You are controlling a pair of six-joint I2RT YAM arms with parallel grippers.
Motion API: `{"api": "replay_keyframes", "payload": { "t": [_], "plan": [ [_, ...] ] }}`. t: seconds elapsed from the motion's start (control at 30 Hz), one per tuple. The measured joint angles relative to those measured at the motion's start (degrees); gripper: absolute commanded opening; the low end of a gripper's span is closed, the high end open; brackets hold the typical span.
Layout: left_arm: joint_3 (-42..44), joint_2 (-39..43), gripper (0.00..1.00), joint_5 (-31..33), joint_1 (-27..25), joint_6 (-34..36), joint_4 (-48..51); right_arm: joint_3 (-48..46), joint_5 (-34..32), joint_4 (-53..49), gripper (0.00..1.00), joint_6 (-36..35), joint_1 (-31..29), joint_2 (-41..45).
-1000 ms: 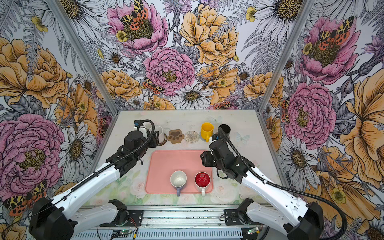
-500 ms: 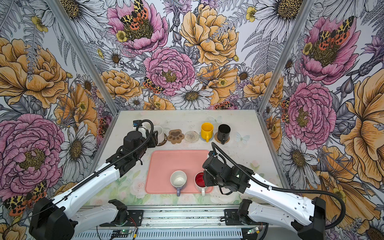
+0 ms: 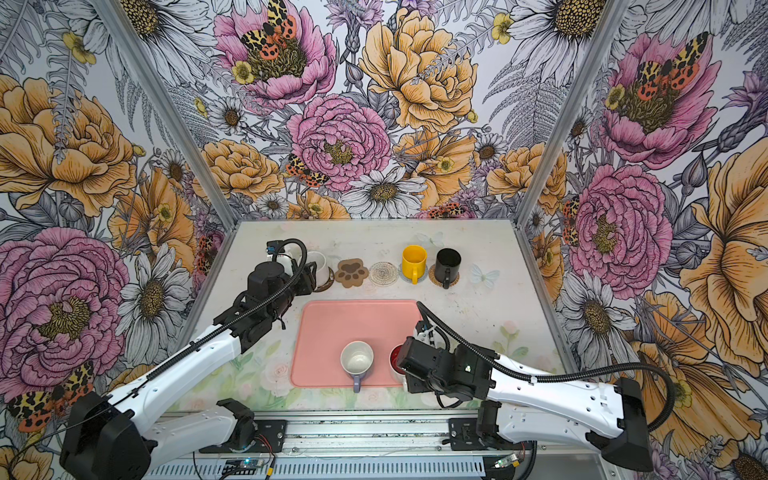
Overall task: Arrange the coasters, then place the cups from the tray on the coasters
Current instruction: 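Move the right gripper over the red-lined white mug on the pink tray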
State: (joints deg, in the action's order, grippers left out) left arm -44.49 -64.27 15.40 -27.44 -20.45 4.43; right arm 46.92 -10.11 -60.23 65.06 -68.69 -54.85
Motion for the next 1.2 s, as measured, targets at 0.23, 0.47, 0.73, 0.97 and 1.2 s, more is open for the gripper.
{"api": "replay_keyframes", "payload": {
  "t": [0.23,0.47,0.73,0.97,1.2],
  "plan": [
    [0.1,0.0,0.62,0.0,0.4,-0.1,0.0,-2.2,-0.2,1.7,0.5,2.1,-1.0,-2.7],
    [0.2,0.1,0.62,0.0,0.7,-0.1,0.2,-4.3,-0.1,7.2,0.52,2.6,-1.0,-5.7],
    [0.2,0.1,0.62,0.0,0.8,-0.1,0.2,-5.4,0.7,11.9,0.54,2.7,-1.0,-8.9],
    [0.2,0.1,0.62,0.0,1.1,-0.1,0.2,-5.6,0.9,13.0,0.54,3.0,-1.0,-11.0],
    [0.2,0.1,0.62,0.0,1.1,-0.1,0.3,-5.6,0.9,13.0,0.51,3.1,-1.0,-13.6]
  ]
}}
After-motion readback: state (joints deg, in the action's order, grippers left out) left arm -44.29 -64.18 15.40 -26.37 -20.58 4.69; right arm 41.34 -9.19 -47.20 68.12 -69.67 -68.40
